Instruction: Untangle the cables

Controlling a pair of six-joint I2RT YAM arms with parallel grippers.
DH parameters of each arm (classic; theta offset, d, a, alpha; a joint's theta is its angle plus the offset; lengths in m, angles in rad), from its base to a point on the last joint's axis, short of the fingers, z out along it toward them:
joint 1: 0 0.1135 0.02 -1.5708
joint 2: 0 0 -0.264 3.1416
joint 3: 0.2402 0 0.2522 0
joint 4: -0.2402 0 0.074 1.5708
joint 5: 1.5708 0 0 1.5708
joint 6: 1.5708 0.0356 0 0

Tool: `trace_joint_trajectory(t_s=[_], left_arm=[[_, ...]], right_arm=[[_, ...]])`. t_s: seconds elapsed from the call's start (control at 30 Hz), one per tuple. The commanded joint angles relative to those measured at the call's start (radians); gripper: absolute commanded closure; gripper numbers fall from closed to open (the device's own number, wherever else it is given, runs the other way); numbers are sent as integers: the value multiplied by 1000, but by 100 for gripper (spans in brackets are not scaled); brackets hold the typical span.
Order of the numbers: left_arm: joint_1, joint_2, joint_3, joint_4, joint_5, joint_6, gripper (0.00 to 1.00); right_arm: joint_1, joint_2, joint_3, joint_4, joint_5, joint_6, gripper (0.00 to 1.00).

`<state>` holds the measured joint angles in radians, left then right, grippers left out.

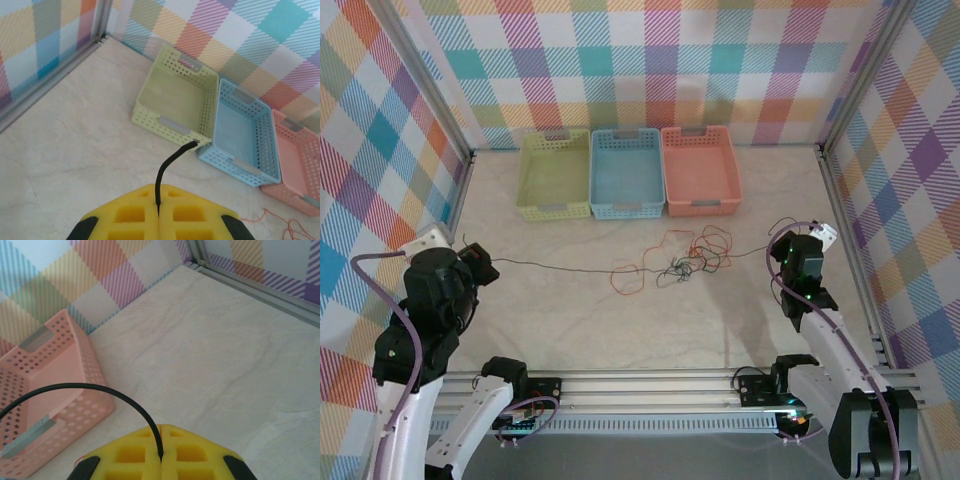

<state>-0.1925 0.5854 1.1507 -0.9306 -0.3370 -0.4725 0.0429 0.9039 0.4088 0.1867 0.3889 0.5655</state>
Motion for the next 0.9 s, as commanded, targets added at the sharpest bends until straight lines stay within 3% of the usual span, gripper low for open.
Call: trace_joint_trajectory(t_s=[0.0,0.6,0.7,0.87], left_arm=[[16,2,57,-32,-84,60,100],[15,37,317,-65,-340,248,100],[14,38,333,-48,-321,258,100],[14,60,367,-52,-383,277,100]], right_arm=[[-23,19,-8,5,39,7,100],[-113,131,4,17,97,-11,100],[-113,148,5,26,75,-10,100],[-121,159,2,29,116,-27,100]])
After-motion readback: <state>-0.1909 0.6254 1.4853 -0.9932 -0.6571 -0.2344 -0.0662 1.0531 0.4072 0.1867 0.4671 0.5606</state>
